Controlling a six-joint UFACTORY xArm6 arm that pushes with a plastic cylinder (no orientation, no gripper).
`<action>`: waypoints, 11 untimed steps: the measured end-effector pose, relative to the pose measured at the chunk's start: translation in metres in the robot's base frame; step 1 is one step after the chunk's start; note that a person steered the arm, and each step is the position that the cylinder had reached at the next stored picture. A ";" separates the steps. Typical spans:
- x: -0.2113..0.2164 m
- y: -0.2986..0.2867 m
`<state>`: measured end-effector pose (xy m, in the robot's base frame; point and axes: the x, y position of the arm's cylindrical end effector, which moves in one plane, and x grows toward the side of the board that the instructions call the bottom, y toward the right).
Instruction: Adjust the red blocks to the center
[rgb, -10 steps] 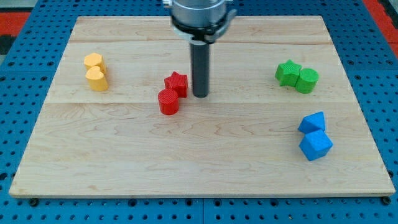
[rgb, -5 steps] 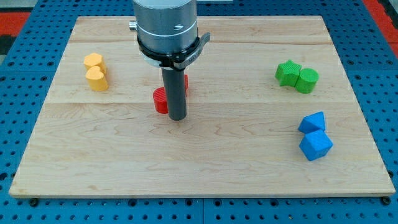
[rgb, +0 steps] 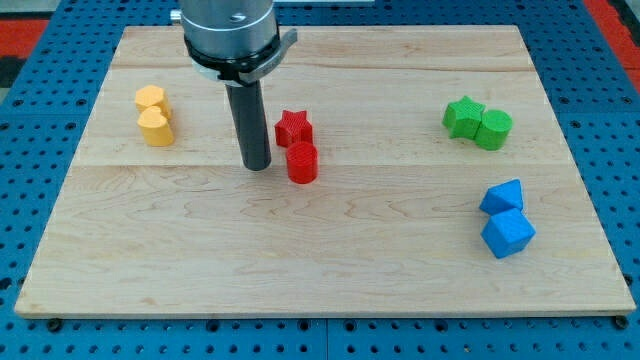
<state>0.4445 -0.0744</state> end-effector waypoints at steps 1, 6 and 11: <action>0.035 -0.003; 0.022 0.062; -0.132 0.181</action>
